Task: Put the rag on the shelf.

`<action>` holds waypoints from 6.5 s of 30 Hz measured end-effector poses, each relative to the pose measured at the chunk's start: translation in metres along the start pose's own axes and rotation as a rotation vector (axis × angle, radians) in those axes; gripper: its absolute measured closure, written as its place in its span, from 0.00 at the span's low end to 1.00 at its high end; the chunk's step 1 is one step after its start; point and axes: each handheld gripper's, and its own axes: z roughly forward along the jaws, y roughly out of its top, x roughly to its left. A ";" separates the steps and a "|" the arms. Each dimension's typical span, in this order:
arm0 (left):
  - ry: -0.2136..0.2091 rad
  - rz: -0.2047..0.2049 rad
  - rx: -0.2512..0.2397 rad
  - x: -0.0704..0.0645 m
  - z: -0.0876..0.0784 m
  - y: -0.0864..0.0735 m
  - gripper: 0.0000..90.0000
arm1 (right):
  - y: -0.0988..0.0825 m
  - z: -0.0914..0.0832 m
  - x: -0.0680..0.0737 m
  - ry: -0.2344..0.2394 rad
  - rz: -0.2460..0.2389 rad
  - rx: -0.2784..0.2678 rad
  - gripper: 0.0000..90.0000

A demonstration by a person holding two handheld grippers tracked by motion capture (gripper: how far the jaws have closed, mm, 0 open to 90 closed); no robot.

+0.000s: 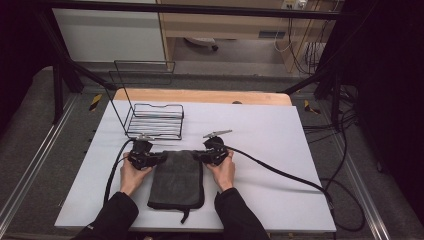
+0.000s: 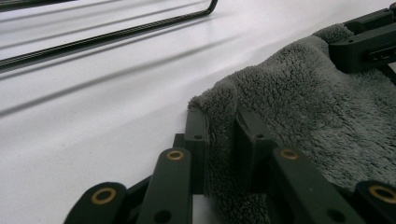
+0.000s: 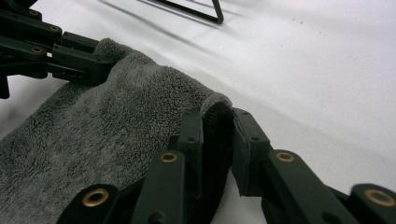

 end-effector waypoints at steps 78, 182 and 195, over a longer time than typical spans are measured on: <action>-0.102 0.089 -0.626 -0.047 -0.150 0.015 0.89 | 0.034 -0.138 0.093 0.056 -0.267 -0.553 0.88; 0.055 0.034 -1.059 0.014 -0.276 0.176 0.89 | 0.255 -0.165 0.172 -0.007 -0.368 -0.894 0.89; 0.090 0.043 -1.036 0.017 -0.276 0.202 0.89 | 0.282 -0.164 0.159 -0.049 -0.349 -0.900 0.89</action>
